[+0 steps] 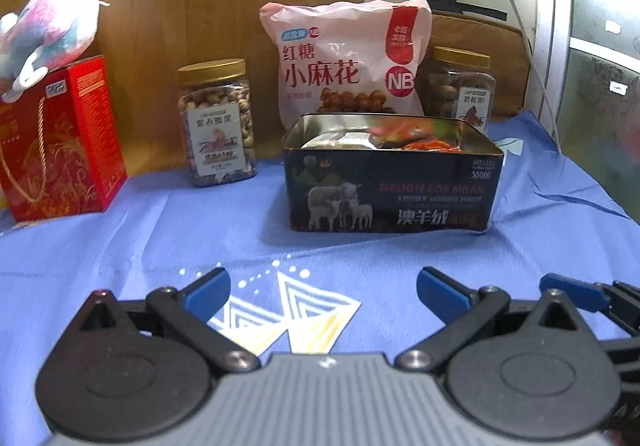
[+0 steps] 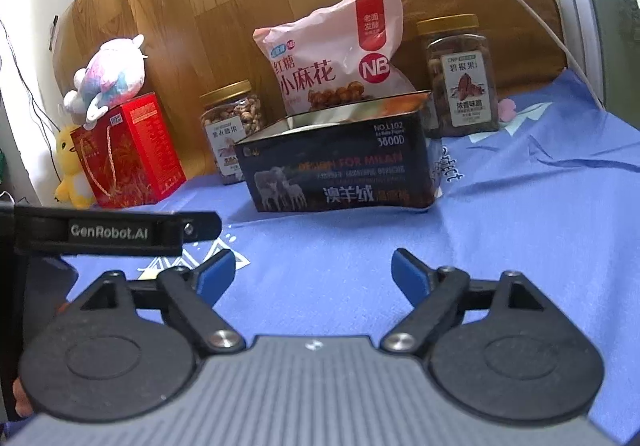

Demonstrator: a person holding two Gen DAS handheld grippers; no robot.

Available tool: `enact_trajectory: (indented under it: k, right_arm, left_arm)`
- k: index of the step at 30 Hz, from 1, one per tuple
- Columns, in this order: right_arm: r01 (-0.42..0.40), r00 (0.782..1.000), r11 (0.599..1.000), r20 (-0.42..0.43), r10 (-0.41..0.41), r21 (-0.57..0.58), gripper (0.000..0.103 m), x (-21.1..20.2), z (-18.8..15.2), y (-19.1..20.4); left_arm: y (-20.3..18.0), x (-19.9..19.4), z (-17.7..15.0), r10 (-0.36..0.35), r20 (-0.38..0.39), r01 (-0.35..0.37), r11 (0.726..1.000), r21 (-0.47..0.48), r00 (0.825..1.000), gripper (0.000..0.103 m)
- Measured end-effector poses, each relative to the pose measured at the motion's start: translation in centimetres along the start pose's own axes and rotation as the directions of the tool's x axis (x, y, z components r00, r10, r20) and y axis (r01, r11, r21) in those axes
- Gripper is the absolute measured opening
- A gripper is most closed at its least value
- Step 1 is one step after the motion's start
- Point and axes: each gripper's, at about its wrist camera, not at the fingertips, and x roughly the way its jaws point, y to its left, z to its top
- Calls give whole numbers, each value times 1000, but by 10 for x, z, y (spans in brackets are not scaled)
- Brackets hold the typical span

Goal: Organize snacks

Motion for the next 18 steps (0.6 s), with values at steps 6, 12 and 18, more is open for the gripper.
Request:
enact_trajectory:
  k: [6,12,18]
  right_arm:
    - [13,999,1000,31,-14,16,91,-11,0,2]
    - [17,998,1000,57,-18,24,92,-19,1,4]
    - [18,997,1000,79,-19,12,95,-23,2,8]
  left_arm:
    - [5,-4,-6,33,-14,-33,999,-15,999,103]
    - [10,-11,-10,84,19,-83,996,-22,996,103]
    - [9,-22,-7,162,94,-162,987,-11,982,103]
